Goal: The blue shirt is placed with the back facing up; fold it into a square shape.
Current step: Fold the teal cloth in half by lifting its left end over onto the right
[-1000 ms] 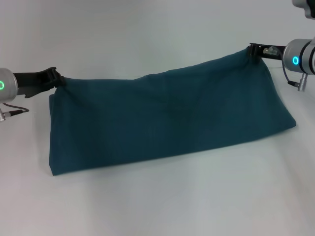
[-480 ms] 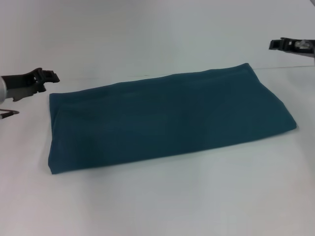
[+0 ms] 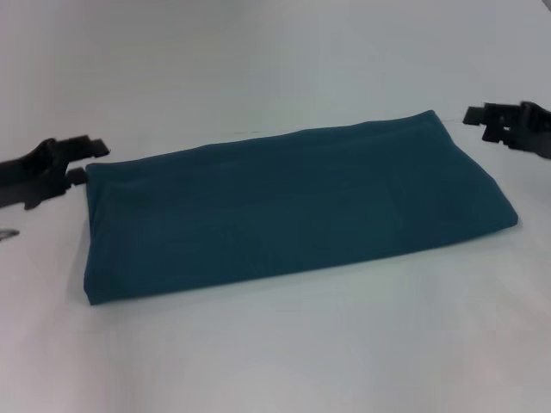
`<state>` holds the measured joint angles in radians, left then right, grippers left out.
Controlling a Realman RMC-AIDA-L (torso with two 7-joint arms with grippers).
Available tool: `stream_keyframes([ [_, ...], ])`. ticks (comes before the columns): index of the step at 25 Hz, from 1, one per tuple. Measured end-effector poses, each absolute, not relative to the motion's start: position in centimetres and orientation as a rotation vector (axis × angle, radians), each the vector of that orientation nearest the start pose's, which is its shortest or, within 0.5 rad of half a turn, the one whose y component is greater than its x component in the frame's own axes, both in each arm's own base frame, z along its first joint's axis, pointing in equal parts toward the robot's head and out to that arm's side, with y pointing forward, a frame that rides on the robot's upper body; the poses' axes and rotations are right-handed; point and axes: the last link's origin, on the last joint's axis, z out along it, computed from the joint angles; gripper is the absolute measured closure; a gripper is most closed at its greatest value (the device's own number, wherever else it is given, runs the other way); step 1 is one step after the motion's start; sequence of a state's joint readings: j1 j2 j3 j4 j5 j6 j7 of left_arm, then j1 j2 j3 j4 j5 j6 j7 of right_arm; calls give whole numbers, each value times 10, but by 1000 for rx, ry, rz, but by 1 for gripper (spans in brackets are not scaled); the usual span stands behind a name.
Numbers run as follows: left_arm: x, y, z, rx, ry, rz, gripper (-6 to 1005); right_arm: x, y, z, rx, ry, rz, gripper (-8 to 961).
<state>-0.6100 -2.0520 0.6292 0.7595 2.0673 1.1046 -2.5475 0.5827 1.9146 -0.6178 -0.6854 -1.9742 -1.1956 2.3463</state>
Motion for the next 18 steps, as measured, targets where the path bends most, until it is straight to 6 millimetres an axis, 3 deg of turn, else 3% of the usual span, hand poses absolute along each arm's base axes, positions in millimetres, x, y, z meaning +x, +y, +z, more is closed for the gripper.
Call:
stream_keyframes([
  [4,-294,382,54,2170,2444,1295,381,318,367,103,-1904,1672,986,333],
  [8,-307,355,51,1996,2445,1366,380,331,337,103,-1930,1714,1038,344],
  [13,-323,326,36,1754,2477,1381,384,340,316,101,-1959,1741,1033,347],
  [18,-333,310,21,1584,2547,1365,384,345,310,98,-1975,1757,985,348],
])
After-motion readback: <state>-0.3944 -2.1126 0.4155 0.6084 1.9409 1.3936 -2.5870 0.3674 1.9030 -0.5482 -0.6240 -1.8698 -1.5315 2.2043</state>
